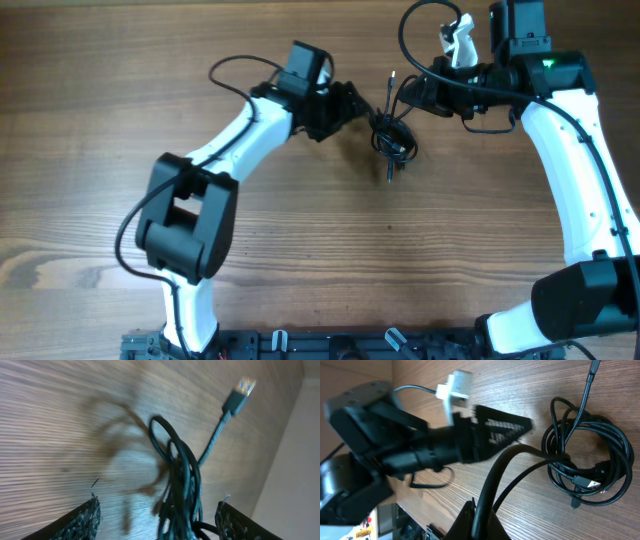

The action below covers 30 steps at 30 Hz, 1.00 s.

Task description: Untangle cables

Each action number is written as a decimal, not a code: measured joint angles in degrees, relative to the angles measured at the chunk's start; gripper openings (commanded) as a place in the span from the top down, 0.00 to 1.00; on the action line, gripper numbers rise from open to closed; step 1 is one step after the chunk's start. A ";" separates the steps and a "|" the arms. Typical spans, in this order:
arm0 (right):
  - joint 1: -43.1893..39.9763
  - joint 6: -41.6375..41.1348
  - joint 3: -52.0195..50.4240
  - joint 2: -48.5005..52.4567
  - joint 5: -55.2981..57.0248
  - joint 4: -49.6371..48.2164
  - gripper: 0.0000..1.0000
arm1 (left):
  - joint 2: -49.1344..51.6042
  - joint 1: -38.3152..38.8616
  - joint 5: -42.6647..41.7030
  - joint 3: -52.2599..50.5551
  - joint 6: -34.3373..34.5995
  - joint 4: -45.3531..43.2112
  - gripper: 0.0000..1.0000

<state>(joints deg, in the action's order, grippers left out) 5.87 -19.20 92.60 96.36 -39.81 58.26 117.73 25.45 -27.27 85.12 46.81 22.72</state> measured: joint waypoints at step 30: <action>0.00 -0.04 0.00 0.00 0.02 -0.13 0.96 | 7.52 9.01 5.90 0.02 14.75 -10.43 0.96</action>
<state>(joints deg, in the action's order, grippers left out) 5.87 -19.25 92.60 96.36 -39.79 58.13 125.25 34.46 -21.37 85.14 61.56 12.29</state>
